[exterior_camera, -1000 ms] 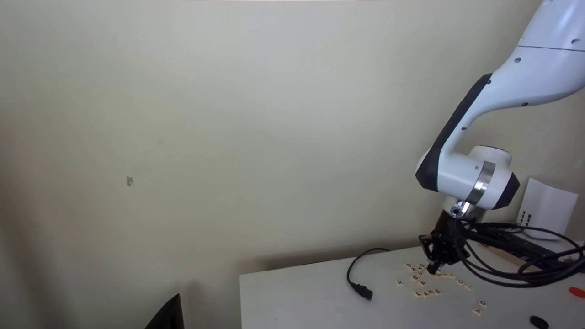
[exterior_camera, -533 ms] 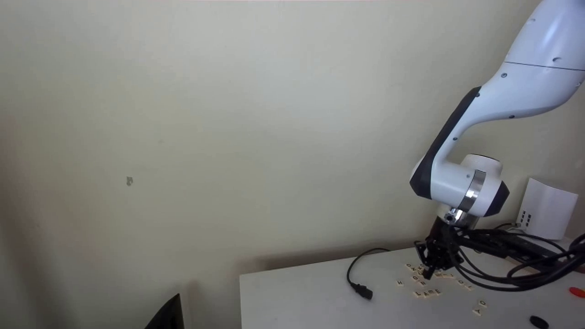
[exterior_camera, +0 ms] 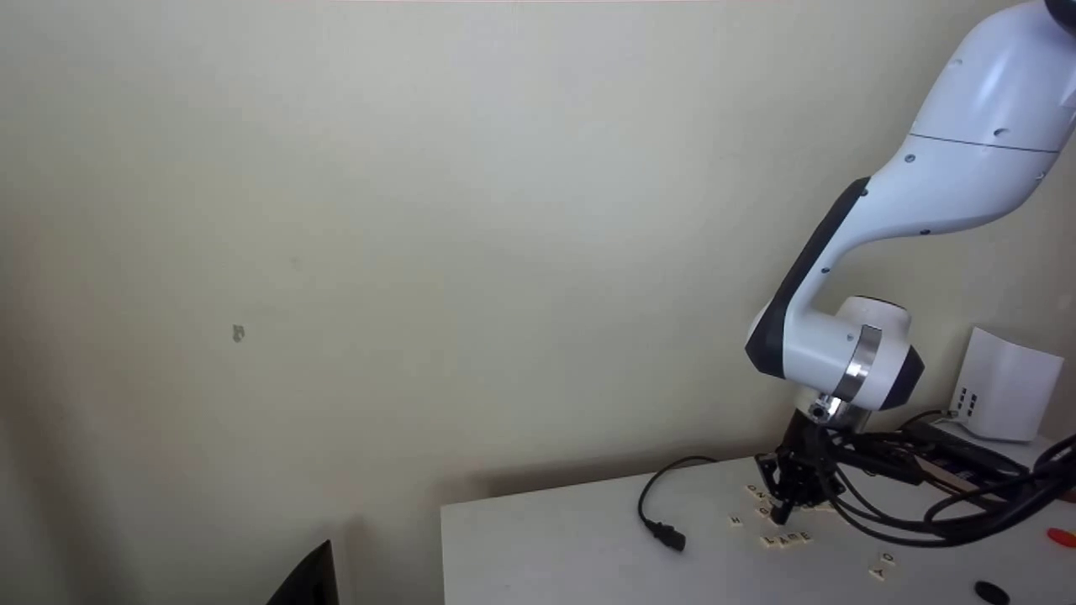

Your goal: Arrange the letter tiles

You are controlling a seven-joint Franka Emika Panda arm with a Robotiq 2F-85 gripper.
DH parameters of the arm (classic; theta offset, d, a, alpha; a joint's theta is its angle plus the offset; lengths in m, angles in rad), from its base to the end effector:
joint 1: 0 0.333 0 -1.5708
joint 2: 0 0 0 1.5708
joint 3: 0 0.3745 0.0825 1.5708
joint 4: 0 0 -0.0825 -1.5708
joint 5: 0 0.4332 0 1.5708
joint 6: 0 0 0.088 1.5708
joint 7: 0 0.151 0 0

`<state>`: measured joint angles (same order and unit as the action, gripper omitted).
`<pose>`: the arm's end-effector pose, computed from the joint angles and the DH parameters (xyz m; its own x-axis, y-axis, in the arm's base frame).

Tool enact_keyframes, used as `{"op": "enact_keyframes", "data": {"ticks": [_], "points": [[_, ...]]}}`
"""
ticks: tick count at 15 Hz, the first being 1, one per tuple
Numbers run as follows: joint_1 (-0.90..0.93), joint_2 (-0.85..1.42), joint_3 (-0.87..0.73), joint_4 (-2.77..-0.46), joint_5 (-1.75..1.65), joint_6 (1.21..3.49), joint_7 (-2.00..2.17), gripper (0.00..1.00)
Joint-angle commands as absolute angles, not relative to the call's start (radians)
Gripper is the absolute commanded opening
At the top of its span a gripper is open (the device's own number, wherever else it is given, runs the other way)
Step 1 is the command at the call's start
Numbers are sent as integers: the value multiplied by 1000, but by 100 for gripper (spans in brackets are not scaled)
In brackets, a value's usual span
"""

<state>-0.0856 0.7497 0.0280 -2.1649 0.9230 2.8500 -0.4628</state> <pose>0.5529 -0.0621 -0.0131 0.8799 -0.4711 -0.0618 -0.4710 -0.8476 -0.2444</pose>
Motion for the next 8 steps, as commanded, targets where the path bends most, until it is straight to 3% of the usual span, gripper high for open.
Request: {"op": "enact_keyframes", "data": {"ticks": [1,8], "points": [[-84,788,31,-2119,913,2840,-464,0],[-78,809,37,-2061,910,2830,-462,0]]}}
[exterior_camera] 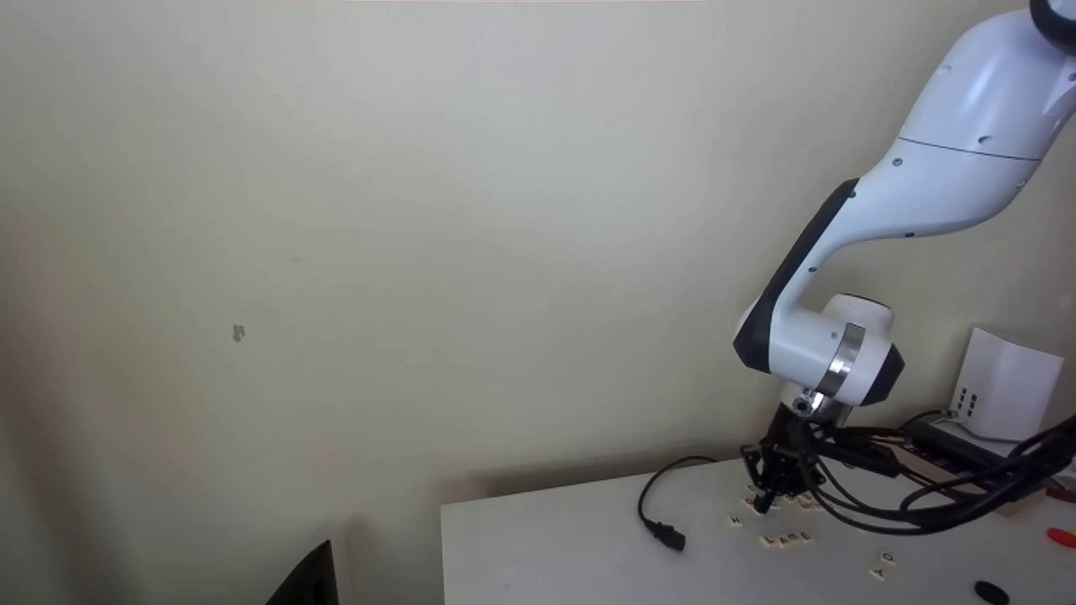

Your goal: Arrange the letter tiles

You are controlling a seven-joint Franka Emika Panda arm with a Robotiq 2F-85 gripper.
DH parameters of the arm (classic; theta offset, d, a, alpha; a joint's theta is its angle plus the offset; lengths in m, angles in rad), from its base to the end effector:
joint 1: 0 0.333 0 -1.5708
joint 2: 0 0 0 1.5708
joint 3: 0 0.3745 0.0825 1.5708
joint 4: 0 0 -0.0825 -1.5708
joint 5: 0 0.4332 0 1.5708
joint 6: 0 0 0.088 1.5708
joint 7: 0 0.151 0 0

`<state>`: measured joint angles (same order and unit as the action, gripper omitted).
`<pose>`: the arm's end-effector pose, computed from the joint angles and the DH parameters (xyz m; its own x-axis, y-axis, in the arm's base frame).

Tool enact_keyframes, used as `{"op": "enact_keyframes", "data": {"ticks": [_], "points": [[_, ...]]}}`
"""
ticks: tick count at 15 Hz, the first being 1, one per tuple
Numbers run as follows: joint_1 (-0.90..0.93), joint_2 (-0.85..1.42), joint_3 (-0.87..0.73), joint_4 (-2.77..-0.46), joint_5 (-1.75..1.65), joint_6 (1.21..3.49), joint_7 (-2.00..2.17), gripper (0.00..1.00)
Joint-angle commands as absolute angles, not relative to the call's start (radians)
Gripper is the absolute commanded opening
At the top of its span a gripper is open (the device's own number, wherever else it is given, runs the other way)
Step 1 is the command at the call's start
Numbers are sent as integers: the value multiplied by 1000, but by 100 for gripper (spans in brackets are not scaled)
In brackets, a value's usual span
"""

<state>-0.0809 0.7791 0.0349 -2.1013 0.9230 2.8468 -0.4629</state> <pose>0.5787 -0.0562 -0.0142 0.8857 -0.4629 -0.0356 -0.4550 -0.8503 -0.2647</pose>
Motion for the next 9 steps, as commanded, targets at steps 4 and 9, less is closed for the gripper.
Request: {"op": "enact_keyframes", "data": {"ticks": [4,9], "points": [[-80,781,42,-2077,915,2827,-467,0],[-72,726,35,-2128,915,2821,-460,0]]}}
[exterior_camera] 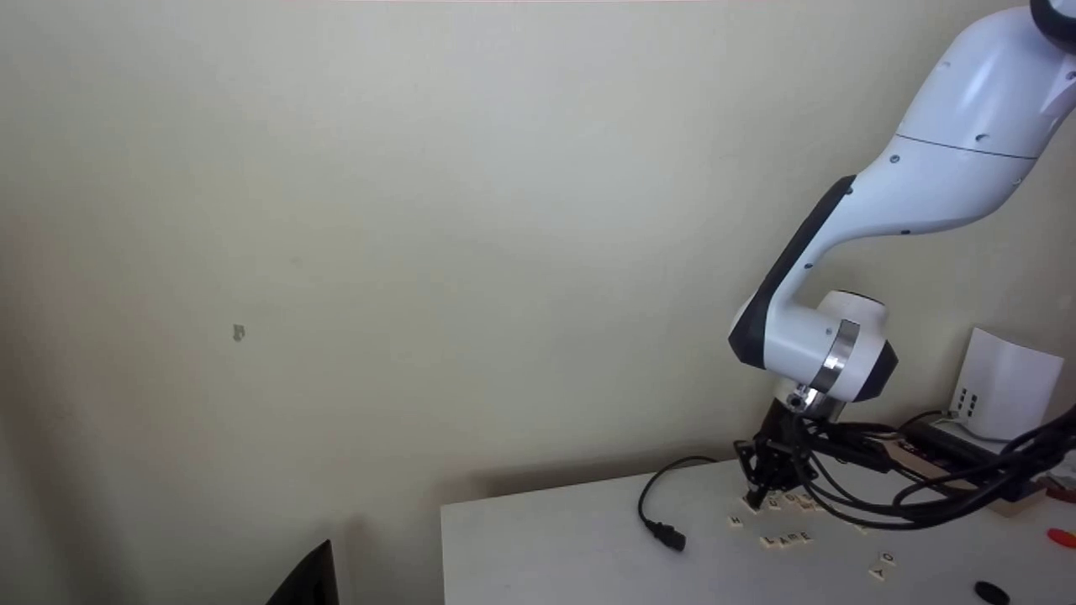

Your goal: Arrange the letter tiles

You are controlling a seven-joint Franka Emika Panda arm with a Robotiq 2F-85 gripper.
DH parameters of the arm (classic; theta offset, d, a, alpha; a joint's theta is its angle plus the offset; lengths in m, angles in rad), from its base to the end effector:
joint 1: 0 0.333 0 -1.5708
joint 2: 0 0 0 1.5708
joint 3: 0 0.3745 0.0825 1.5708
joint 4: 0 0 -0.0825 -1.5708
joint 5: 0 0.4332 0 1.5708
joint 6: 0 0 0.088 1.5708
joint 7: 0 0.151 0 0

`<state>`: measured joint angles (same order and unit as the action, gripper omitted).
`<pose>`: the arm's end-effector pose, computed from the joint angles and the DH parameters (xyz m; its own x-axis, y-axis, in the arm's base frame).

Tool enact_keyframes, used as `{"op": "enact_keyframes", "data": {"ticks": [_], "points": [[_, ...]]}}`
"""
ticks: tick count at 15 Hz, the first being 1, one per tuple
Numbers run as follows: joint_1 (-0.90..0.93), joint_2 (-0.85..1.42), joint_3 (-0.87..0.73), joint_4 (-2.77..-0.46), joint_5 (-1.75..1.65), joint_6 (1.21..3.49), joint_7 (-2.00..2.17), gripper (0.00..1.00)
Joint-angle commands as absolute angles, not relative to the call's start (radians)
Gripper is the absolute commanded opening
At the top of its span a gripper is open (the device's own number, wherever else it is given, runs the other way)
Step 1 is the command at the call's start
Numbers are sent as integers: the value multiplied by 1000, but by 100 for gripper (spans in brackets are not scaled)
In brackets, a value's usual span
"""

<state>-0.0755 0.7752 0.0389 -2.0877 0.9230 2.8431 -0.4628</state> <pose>0.5878 -0.0505 -0.0086 0.8901 -0.4550 -0.0240 -0.4434 -0.8529 -0.2757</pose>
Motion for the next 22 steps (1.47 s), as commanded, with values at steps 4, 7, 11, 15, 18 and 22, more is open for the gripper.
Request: {"op": "enact_keyframes", "data": {"ticks": [4,7,11,15,18,22], "points": [[-61,708,30,-2133,899,2787,-452,0],[-46,715,22,-2123,878,2741,-440,0],[-96,729,80,-2112,755,2736,-370,0],[-112,743,102,-2101,676,2709,-324,0],[-122,754,113,-2094,628,2696,-292,0],[-138,767,126,-2089,594,2714,-259,0]]}}
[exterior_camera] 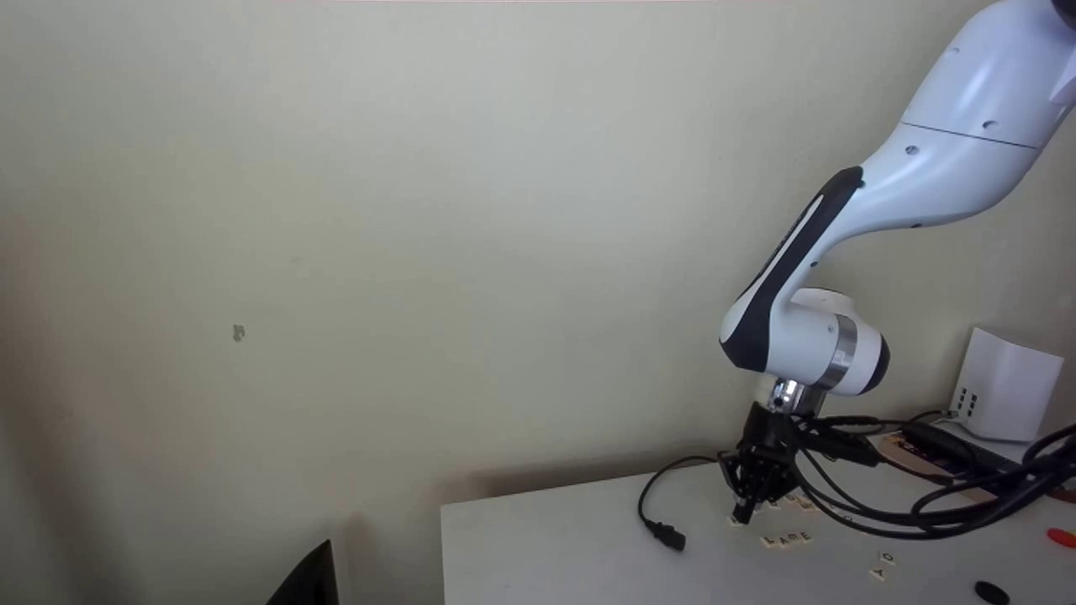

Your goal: Arrange the letter tiles

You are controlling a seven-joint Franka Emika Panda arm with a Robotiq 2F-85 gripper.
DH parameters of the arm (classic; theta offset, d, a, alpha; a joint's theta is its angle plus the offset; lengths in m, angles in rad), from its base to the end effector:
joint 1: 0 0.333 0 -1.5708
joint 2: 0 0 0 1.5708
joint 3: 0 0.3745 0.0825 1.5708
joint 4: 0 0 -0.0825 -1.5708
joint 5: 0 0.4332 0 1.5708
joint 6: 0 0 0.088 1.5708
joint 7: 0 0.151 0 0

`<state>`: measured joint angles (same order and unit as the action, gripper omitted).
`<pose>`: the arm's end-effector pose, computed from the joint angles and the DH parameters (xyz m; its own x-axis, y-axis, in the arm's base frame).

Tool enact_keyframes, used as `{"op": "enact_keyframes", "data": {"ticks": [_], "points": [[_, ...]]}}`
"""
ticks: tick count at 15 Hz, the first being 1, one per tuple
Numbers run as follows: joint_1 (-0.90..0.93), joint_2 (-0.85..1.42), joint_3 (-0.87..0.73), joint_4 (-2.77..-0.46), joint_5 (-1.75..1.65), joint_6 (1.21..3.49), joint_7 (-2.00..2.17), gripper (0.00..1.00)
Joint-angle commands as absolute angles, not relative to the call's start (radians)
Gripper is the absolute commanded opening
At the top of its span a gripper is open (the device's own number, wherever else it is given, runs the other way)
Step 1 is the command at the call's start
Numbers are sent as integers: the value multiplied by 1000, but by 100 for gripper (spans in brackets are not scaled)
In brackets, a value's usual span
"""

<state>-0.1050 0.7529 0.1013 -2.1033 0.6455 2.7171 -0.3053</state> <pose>0.5811 -0.0055 -0.0038 0.9417 -0.3025 -0.1474 -0.3332 -0.8994 -0.2831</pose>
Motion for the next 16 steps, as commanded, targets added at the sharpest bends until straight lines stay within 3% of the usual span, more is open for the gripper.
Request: {"op": "enact_keyframes", "data": {"ticks": [1,16], "points": [[-146,769,133,-2088,595,2718,-259,0],[-200,829,166,-2037,607,2729,-253,0]]}}
